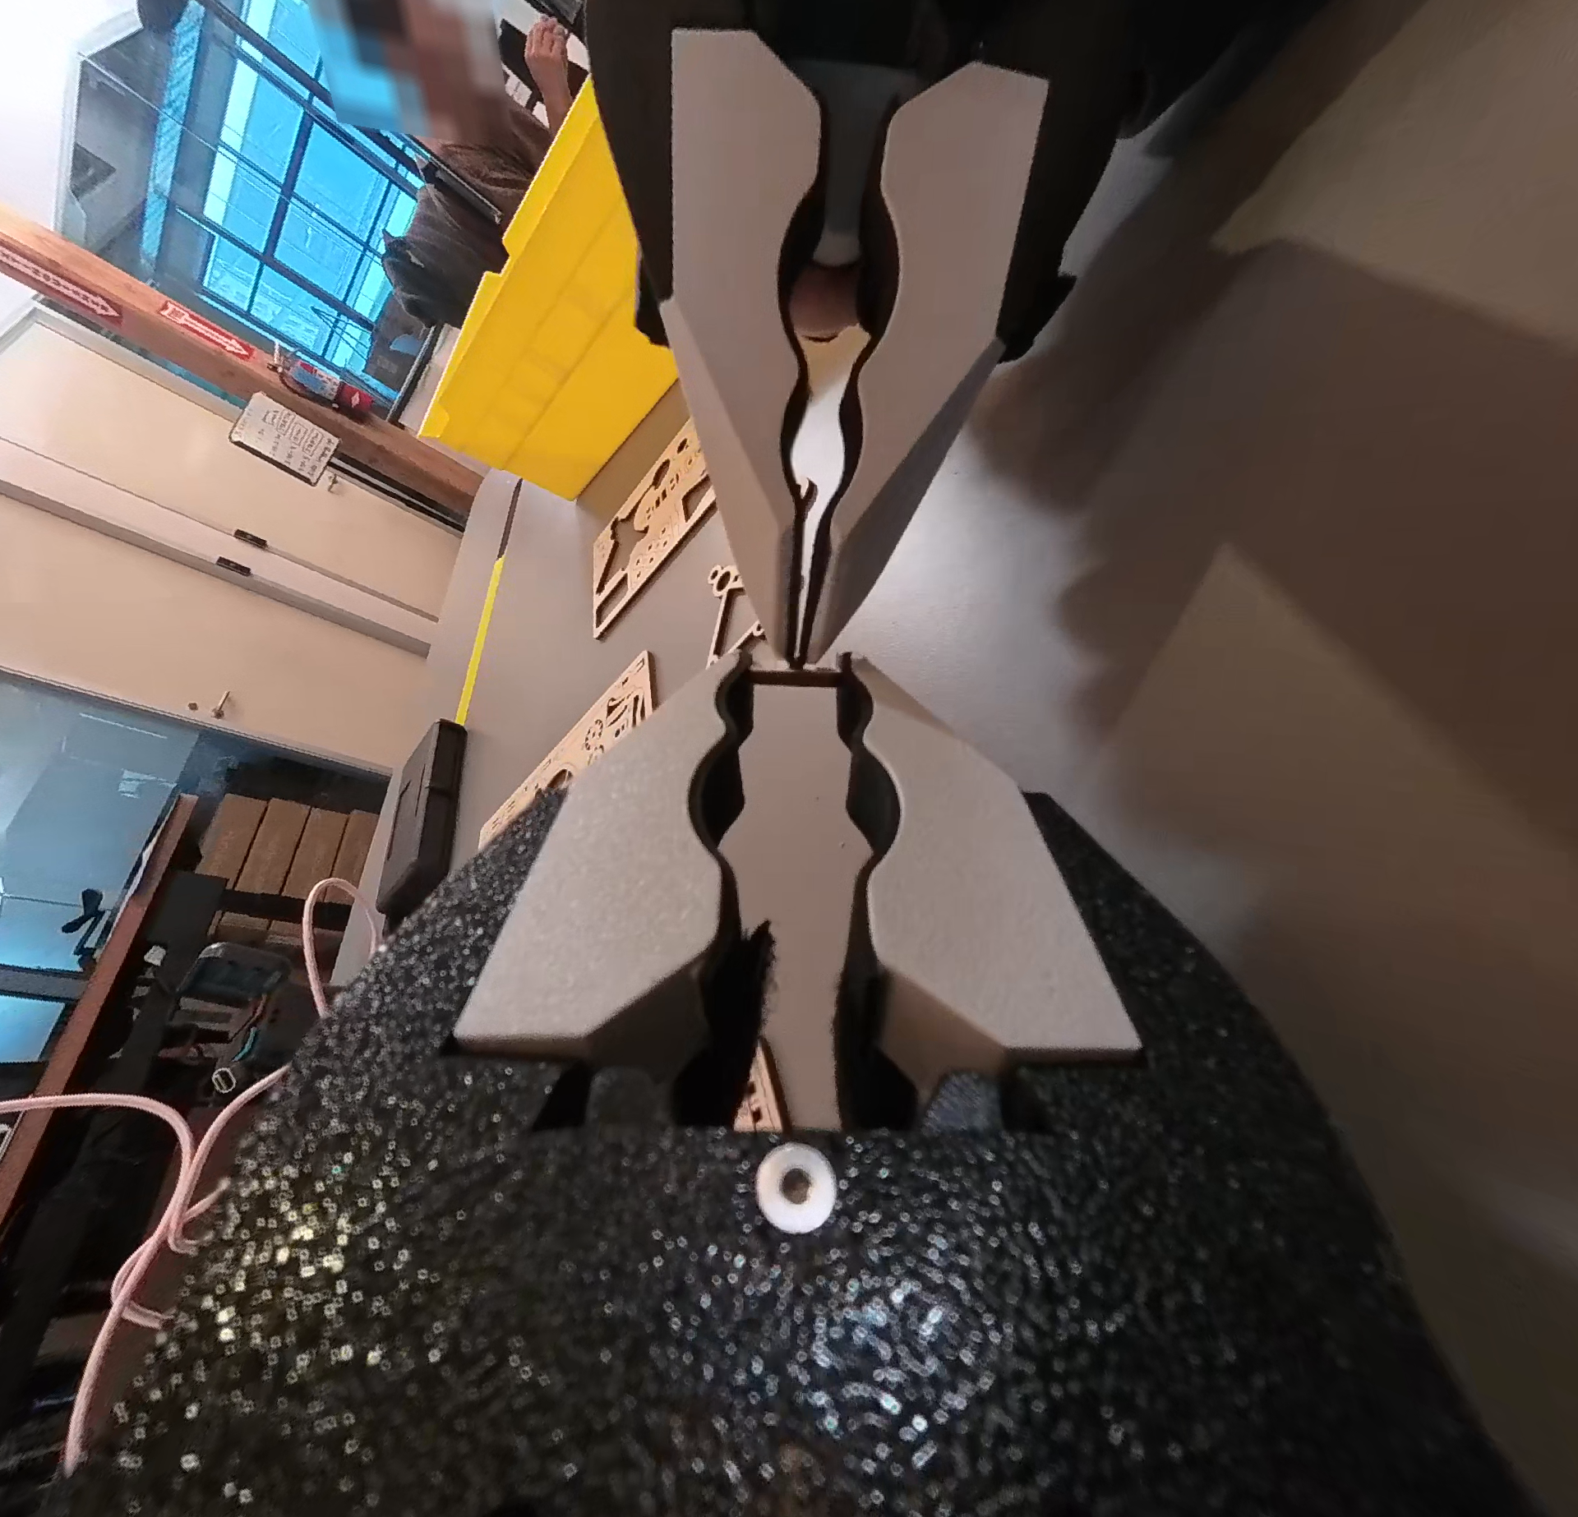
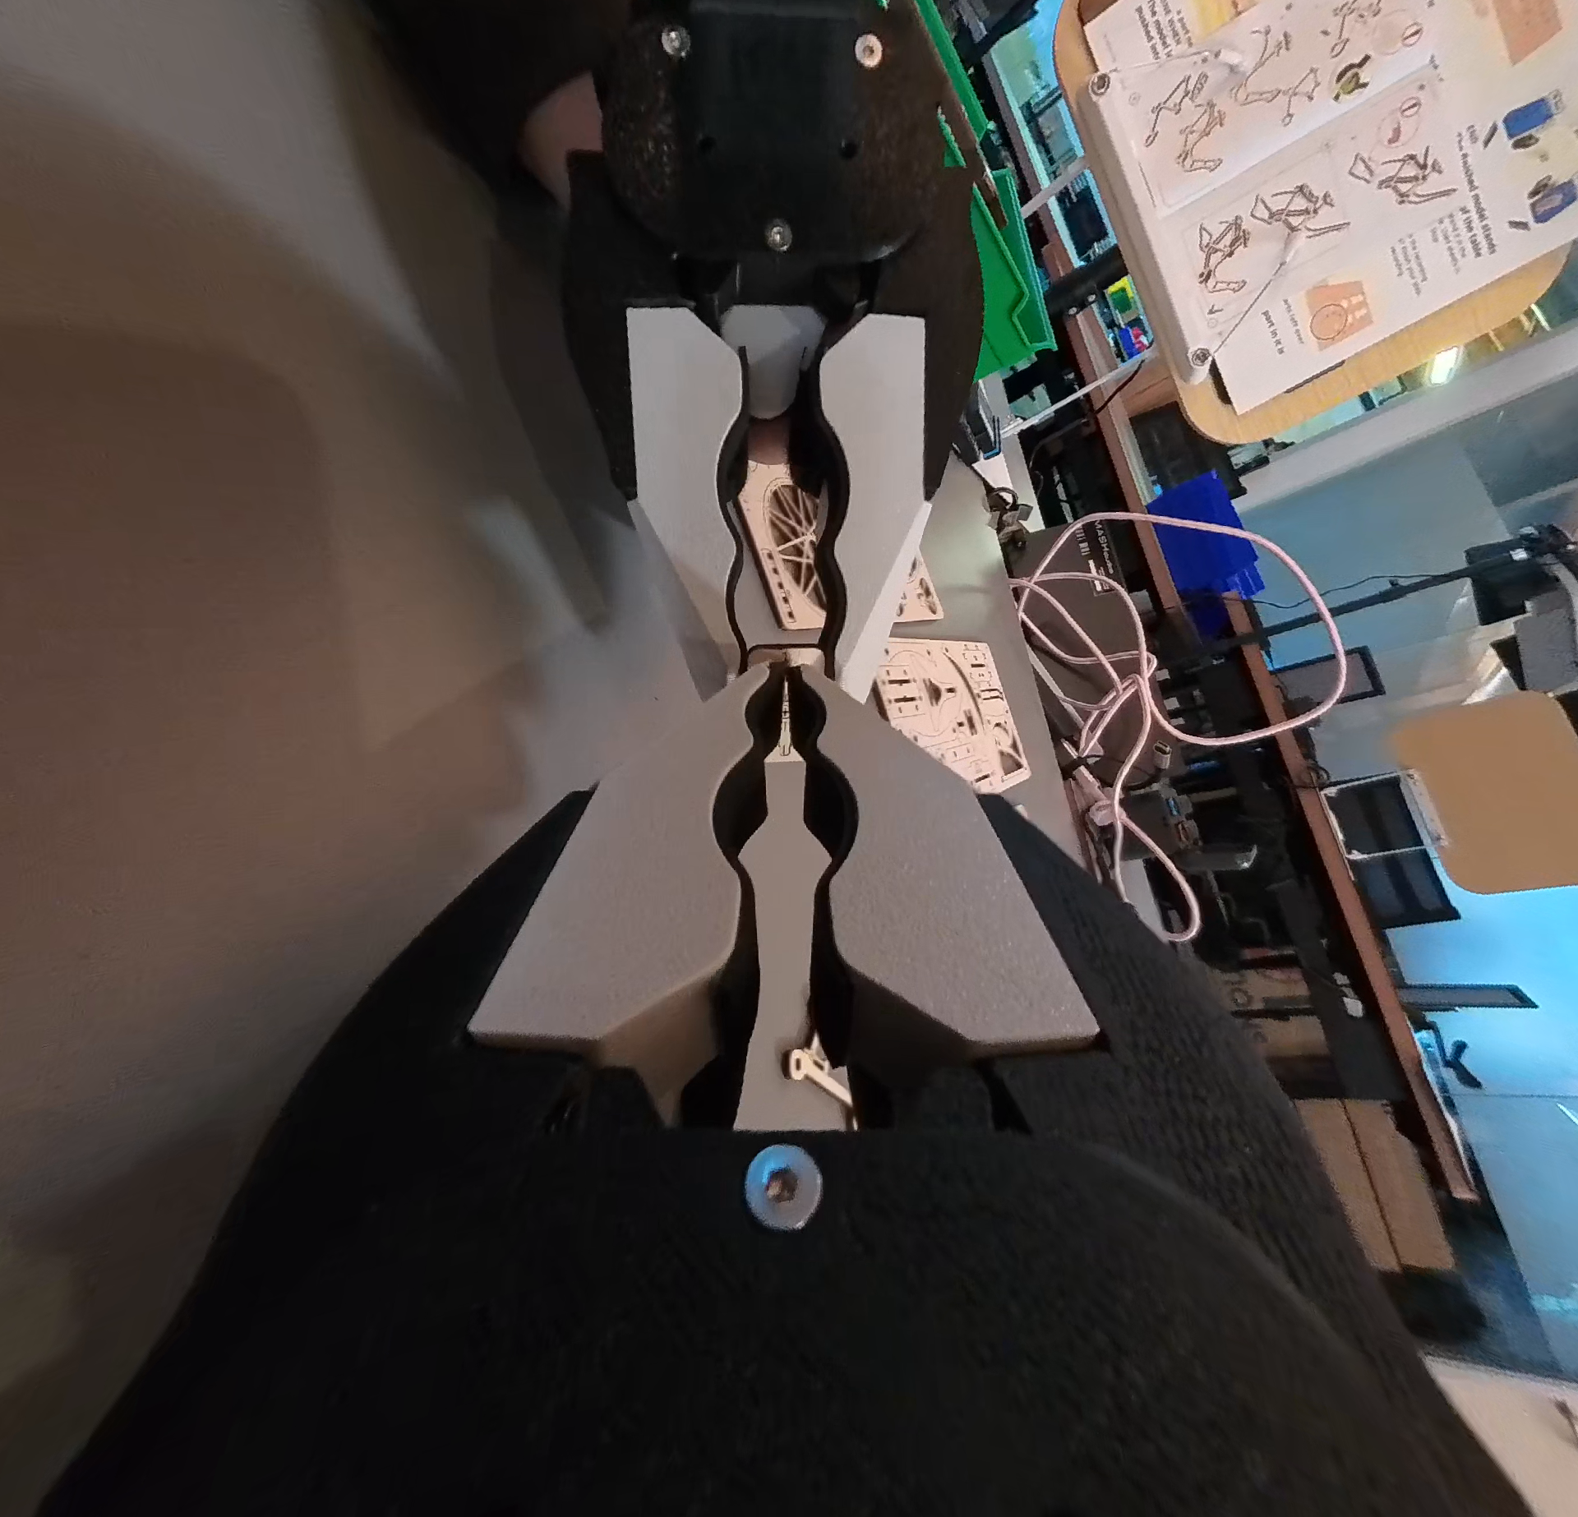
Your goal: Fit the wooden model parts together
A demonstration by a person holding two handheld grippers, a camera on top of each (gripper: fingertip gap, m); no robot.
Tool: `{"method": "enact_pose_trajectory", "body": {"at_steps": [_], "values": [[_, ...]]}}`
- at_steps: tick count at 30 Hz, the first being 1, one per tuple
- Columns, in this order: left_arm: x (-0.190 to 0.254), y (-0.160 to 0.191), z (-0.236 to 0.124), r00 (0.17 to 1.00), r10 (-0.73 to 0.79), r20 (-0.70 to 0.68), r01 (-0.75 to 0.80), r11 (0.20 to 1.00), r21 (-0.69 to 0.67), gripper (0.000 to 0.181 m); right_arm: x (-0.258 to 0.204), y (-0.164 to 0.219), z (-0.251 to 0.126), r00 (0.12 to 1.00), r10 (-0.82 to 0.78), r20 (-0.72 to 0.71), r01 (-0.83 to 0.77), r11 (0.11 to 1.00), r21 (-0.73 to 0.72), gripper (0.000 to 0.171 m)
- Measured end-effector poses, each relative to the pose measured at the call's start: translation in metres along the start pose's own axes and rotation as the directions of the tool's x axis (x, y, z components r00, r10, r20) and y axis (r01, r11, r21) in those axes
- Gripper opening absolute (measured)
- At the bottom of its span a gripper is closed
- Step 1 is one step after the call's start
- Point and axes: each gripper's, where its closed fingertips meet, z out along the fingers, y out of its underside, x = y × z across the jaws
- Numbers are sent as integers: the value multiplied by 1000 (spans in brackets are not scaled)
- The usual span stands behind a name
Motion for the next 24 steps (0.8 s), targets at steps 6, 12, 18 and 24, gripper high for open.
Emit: {"method": "enact_pose_trajectory", "body": {"at_steps": [6, 12, 18, 24], "values": [[-2, 6, 0, 1000, -8, 7, 8, 1000, -28, 18, 5, 5, -3, 1000, 2, -22, -2, 1000, -24, 0], [-5, 7, -1, 999, -51, 7, 51, 999, -14, 18, 15, -2, -12, 995, 93, -39, -91, 995, 48, 0], [-1, 1, 0, 999, -44, -12, 44, 999, 11, 18, 3, -1, -4, 992, 124, 23, -125, 991, 45, 6], [3, -4, 0, 999, -36, -30, 37, 999, 25, 18, -3, -1, -3, 989, 134, 62, -137, 990, 44, 5]]}}
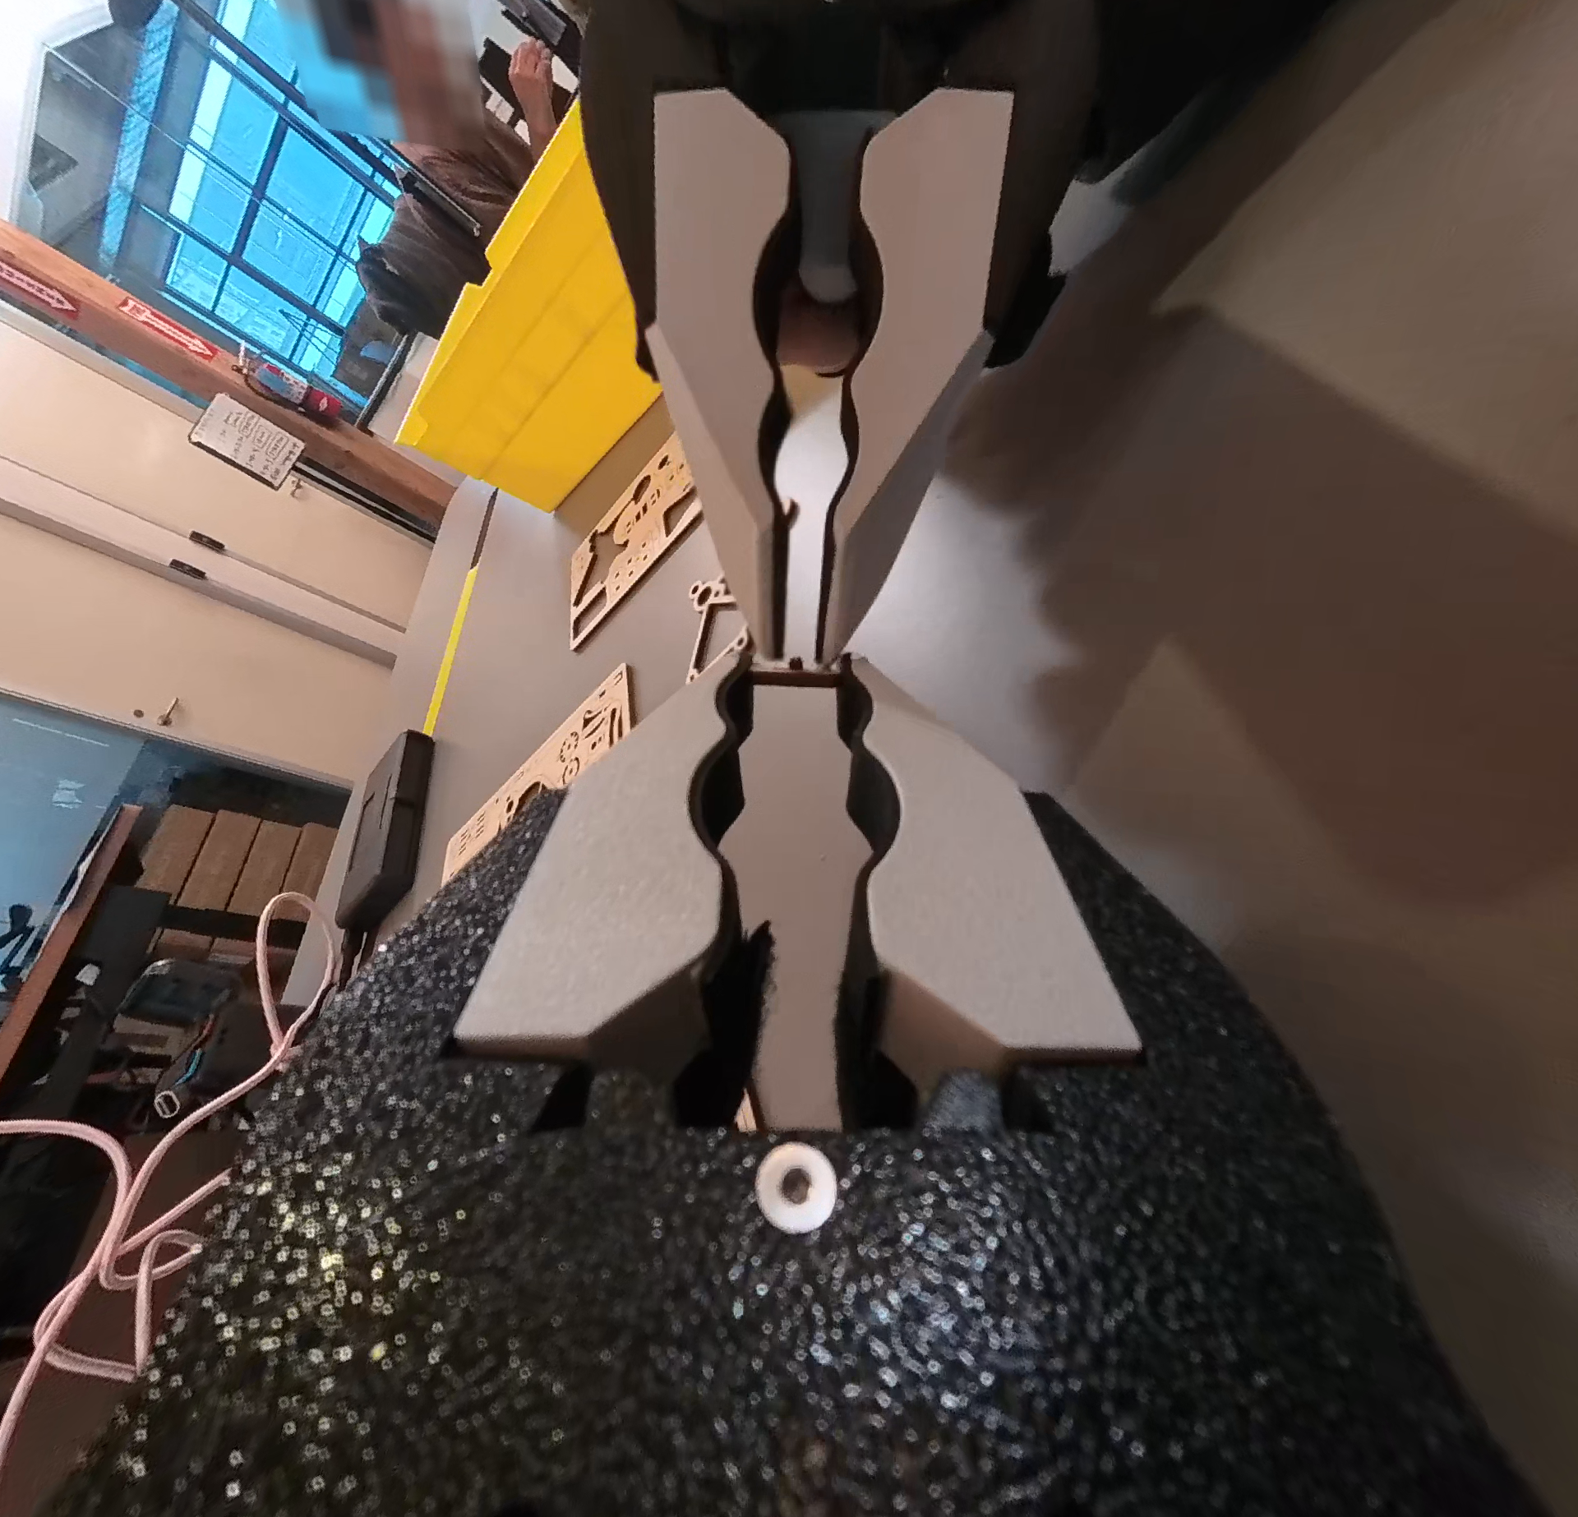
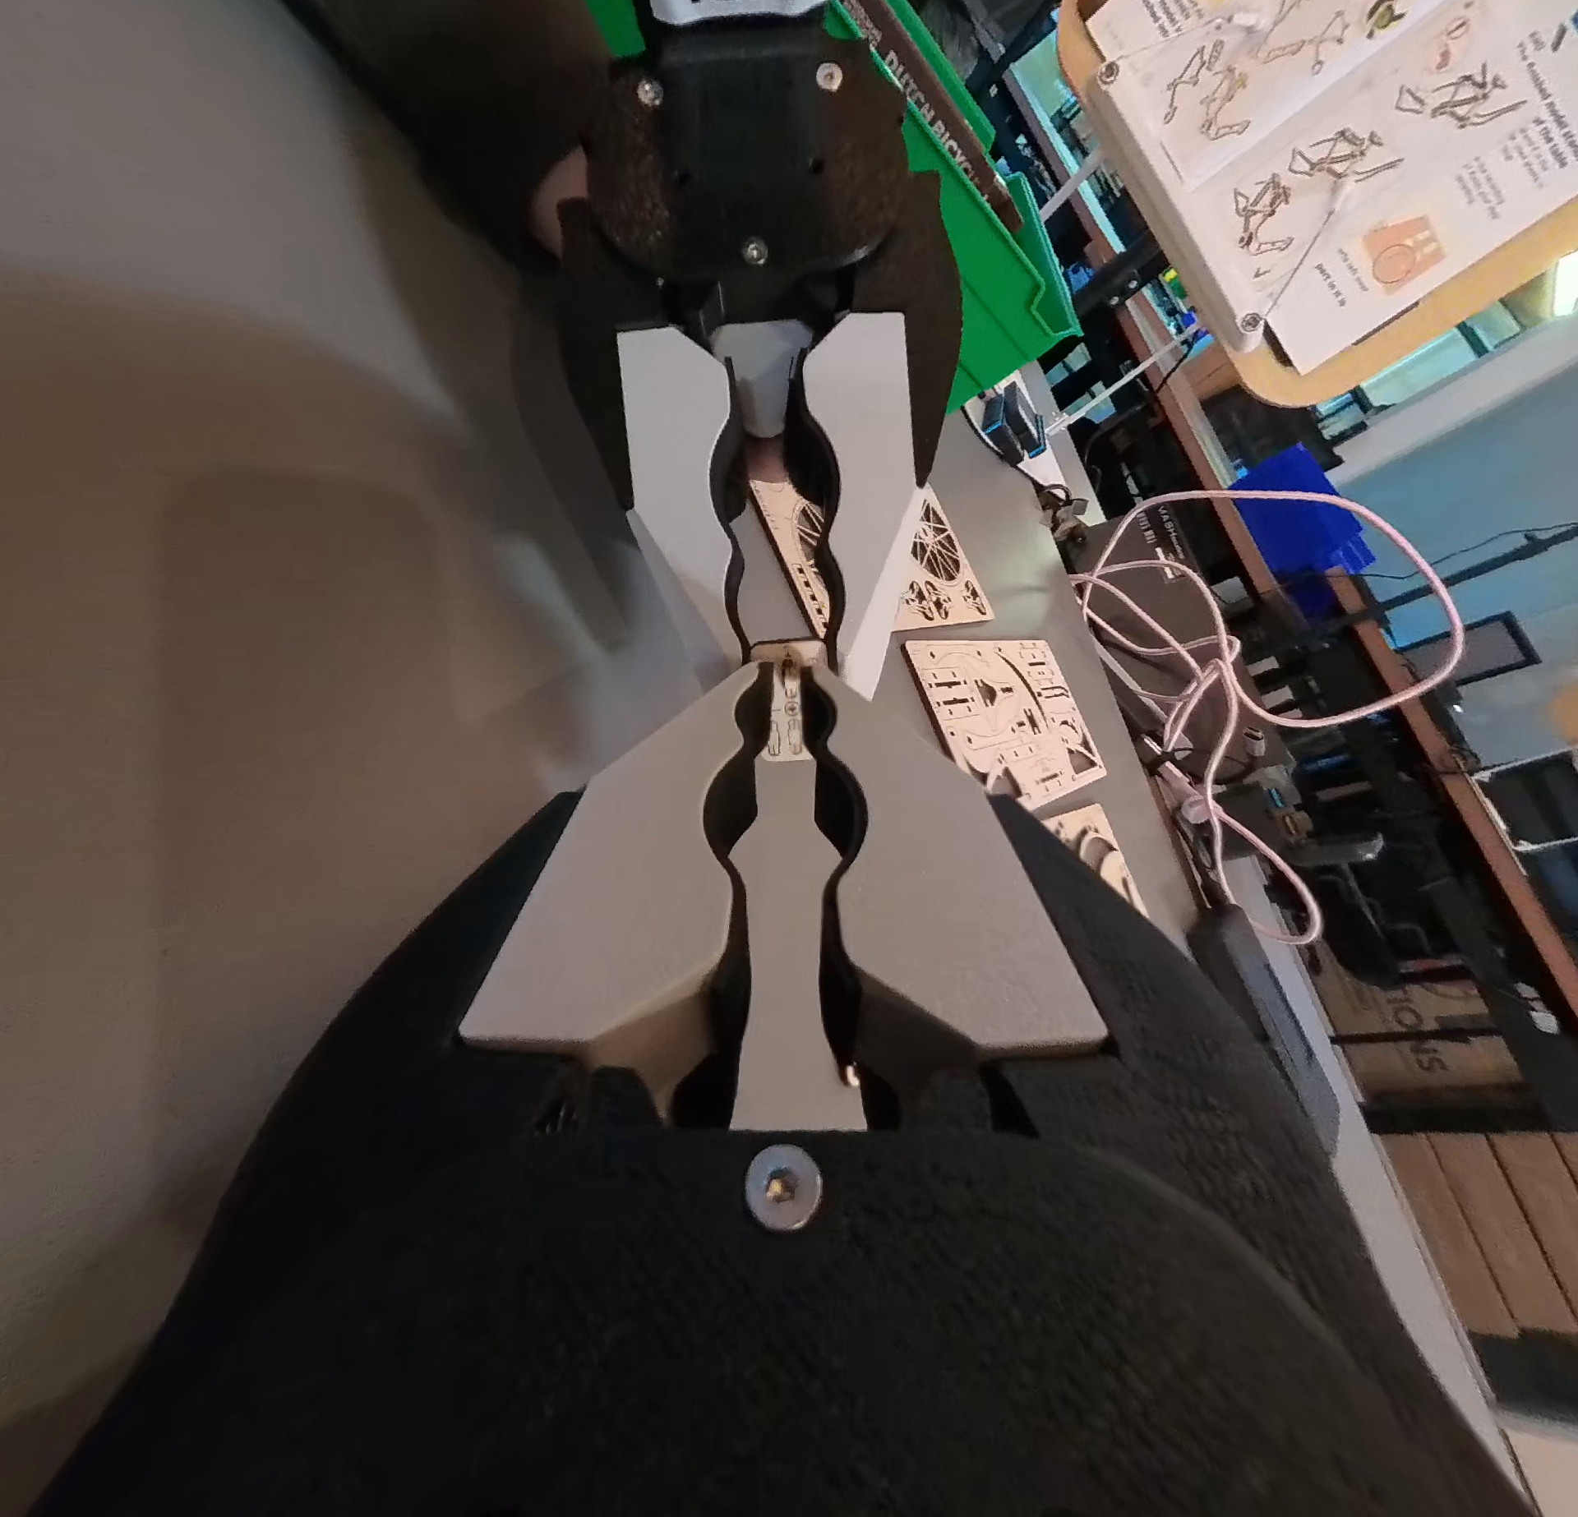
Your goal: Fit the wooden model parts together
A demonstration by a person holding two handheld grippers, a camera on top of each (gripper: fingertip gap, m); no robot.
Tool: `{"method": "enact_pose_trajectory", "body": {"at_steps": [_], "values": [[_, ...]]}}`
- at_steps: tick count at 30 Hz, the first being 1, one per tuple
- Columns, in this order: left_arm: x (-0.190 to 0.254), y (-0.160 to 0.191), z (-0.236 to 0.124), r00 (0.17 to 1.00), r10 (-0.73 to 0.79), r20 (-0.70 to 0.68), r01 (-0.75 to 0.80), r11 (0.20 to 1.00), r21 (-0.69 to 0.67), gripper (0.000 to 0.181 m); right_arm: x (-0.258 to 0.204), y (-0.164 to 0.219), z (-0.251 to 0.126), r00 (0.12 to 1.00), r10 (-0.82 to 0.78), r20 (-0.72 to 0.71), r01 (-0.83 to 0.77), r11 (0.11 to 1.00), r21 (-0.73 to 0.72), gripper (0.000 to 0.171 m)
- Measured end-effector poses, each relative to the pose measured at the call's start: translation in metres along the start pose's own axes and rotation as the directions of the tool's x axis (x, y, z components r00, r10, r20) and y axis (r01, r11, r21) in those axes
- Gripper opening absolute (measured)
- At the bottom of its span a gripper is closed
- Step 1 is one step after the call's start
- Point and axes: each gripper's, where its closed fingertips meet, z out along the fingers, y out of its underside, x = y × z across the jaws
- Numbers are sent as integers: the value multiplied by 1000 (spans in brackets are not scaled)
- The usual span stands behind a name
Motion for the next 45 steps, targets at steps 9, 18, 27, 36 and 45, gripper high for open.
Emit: {"method": "enact_pose_trajectory", "body": {"at_steps": [9, 18, 27, 36, 45], "values": [[5, -3, -1, 999, 34, -22, -34, 999, -1, 18, -3, -3, 0, 999, -35, 10, 35, 999, 5, 0], [1, 5, 1, 1000, -19, -19, 19, 999, -30, 18, 3, 8, -1, 999, -39, -12, 38, 996, -84, 0], [-18, 4, -2, 994, -37, 102, 41, 999, -34, 18, 16, 0, -1, 961, 276, -19, -276, 961, 32, 6], [-50, -3, -16, 929, 123, 348, -97, 991, -93, 17, 42, -15, 8, 724, 690, 6, -671, 702, 240, 31], [-53, -6, -19, 905, 184, 383, -149, 982, -119, 18, 48, -14, 7, 682, 731, -10, -703, 659, 268, 13]]}}
